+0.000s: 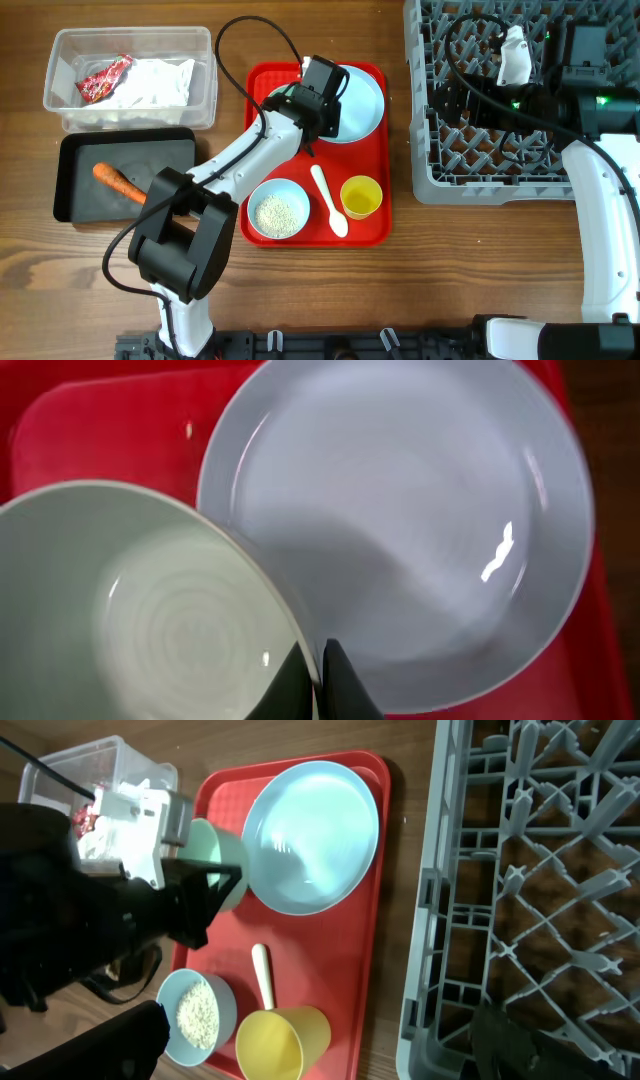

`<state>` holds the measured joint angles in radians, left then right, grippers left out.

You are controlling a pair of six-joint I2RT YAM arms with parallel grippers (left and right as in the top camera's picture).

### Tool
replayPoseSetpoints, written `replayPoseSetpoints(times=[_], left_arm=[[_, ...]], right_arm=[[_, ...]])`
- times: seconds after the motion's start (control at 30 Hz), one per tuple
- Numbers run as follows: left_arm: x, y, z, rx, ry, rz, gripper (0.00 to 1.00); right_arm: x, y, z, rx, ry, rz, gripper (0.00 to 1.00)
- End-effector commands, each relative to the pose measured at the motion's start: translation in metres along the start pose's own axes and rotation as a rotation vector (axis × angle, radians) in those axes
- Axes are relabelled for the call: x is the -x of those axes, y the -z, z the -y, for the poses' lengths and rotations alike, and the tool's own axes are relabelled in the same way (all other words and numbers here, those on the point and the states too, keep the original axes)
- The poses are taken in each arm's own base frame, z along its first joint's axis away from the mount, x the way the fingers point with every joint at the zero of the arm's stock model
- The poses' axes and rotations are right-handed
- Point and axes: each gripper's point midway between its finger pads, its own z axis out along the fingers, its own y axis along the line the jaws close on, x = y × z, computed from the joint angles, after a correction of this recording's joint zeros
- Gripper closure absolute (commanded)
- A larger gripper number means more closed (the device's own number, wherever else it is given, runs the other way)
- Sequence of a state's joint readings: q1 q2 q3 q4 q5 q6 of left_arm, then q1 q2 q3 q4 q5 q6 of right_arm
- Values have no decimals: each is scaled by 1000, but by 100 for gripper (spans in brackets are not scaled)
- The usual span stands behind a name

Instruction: Sort waste into correct bins and load items into the dishwasher rack

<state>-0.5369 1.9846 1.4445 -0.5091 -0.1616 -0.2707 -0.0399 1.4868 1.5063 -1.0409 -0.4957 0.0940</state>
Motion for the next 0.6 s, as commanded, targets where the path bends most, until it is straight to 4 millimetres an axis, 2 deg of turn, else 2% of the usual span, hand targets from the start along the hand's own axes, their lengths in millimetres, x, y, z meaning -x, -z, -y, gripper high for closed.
replayPoseSetpoints(times=[0.0, 0.13, 0.27, 0.33, 0.37, 0.47, 0.57], left_arm=[[-13, 2, -8, 49, -48, -58, 96], [-31, 3, -15, 75, -62, -133, 96], [-40, 3, -18, 87, -68, -167, 94], [-41, 3, -19, 91, -69, -169, 83], [-41, 3, -20, 92, -69, -170, 67], [-41, 3, -21, 100, -71, -169, 49], [-31, 8, -37, 192, -77, -128, 26]], right_arm=[[4, 2, -1, -6, -4, 9, 0], [4, 2, -1, -6, -5, 9, 0], [4, 2, -1, -5, -6, 7, 0], [3, 2, -1, -5, -6, 6, 0], [3, 2, -1, -6, -7, 5, 0], [2, 2, -1, -6, -8, 2, 0], [2, 2, -1, -6, -8, 1, 0]])
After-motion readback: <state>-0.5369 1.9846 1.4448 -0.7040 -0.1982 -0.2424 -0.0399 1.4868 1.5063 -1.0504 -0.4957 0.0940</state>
